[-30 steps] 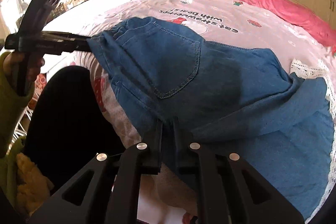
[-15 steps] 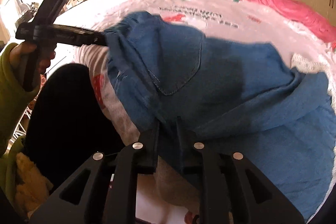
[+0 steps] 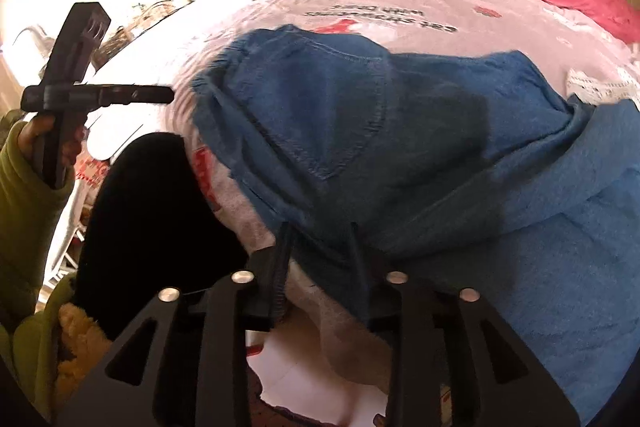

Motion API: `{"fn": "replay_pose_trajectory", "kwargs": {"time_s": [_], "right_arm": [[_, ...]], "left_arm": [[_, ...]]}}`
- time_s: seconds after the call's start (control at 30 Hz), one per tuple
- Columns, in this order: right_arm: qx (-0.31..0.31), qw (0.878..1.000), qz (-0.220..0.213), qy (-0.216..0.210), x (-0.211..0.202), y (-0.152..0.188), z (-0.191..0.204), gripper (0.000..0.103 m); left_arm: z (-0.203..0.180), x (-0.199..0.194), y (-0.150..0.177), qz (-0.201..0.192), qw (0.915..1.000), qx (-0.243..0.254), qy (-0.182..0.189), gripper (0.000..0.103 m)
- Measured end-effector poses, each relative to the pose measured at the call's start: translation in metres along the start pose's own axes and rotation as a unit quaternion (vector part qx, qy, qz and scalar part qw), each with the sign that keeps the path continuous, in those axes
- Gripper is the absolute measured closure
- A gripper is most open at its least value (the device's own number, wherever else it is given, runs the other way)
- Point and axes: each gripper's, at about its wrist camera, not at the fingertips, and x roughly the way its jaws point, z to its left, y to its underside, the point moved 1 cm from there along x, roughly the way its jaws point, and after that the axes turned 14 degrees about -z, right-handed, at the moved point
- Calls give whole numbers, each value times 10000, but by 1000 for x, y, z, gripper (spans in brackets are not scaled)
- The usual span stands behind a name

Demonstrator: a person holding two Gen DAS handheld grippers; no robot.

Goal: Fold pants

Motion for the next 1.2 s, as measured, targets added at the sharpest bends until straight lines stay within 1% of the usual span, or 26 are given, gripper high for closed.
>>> {"fn": "replay_pose_trajectory", "kwargs": {"time_s": [0.03, 0.07, 0.1, 0.13, 0.17, 0.2, 0.23, 0.27, 0.3, 0.37, 0.43, 0.47, 0.57, 0.6, 0.7, 0.73, 0.8, 0.83, 0.87, 0.93, 0.97, 1.03, 1.1, 1.17, 1.2], "right_arm": [[6, 10000, 7, -57, -2, -1, 2, 69], [45, 9998, -40, -186, -7, -4, 4, 69], [75, 9996, -87, -257, -11, -6, 5, 69], [116, 9993, -195, -302, -17, -10, 6, 69], [131, 9991, -306, -274, -22, -14, 6, 68], [142, 9988, -408, -236, -27, -17, 7, 68], [163, 9983, -532, -172, -32, -22, 6, 68], [169, 9981, -589, -111, -33, -25, 5, 67], [183, 9981, -596, -10, -32, -29, 2, 65], [214, 9984, -523, 97, -25, -32, -2, 63], [193, 9990, -365, 179, -12, -31, -3, 63], [165, 9991, -264, 277, -6, -28, -4, 63], [225, 9983, 176, 506, 13, -13, -12, 63], [289, 9980, 220, 516, 17, -9, -15, 63], [330, 9982, 164, 467, 15, -8, -17, 63], [367, 9984, 66, 422, 10, -9, -18, 63], [391, 9982, -226, 404, -4, -17, -19, 58], [373, 9972, -435, 477, -16, -23, -22, 53], [378, 9961, -573, 554, -25, -27, -26, 49], [492, 9924, -826, 764, -46, -33, -38, 49], [565, 9904, -913, 875, -54, -34, -46, 49], [701, 9854, -1034, 1153, -70, -33, -62, 49], [863, 9805, -1101, 1378, -81, -31, -75, 48], [1034, 9755, -1152, 1565, -92, -26, -84, 39], [1087, 9727, -1192, 1665, -98, -25, -89, 38]], "left_arm": [[-5, 0, -3, -50, 10000, 40, 31, 43], [-15, 0, -9, -145, 9998, 102, 122, 44], [-25, 1, -13, -209, 9994, 181, 220, 48], [-38, 5, -18, -273, 9987, 287, 329, 54], [-48, 10, -20, -284, 9981, 365, 401, 56], [-54, 14, -22, -274, 9978, 420, 443, 61], [-61, 20, -22, -255, 9974, 471, 480, 63], [-68, 30, -22, -173, 9972, 516, 519, 63], [-72, 37, -20, -104, 9971, 573, 482, 63], [-76, 48, -14, -25, 9968, 762, 256, 63], [-77, 55, -8, 27, 9959, 906, 10, 63], [-76, 57, -7, 35, 9954, 960, -48, 63], [-75, 63, -2, 56, 9950, 996, -92, 63], [-73, 66, -2, 67, 9951, 977, -106, 63], [-70, 68, -4, 42, 9964, 838, -84, 63], [-68, 65, -6, 21, 9971, 758, -62, 63], [-67, 54, -11, -63, 9984, 569, -3, 63], [-70, 45, -14, -181, 9983, 559, 21, 63], [-74, 39, -17, -270, 9978, 598, 7, 63], [-81, 26, -22, -438, 9968, 671, 31, 62], [-86, 20, -25, -504, 9963, 682, 119, 61], [-100, 15, -27, -578, 9949, 806, 203, 55], [-113, 14, -27, -559, 9936, 909, 373, 55], [-128, 18, -24, -466, 9923, 931, 677, 55], [-135, 21, -23, -417, 9918, 926, 778, 55]]}}
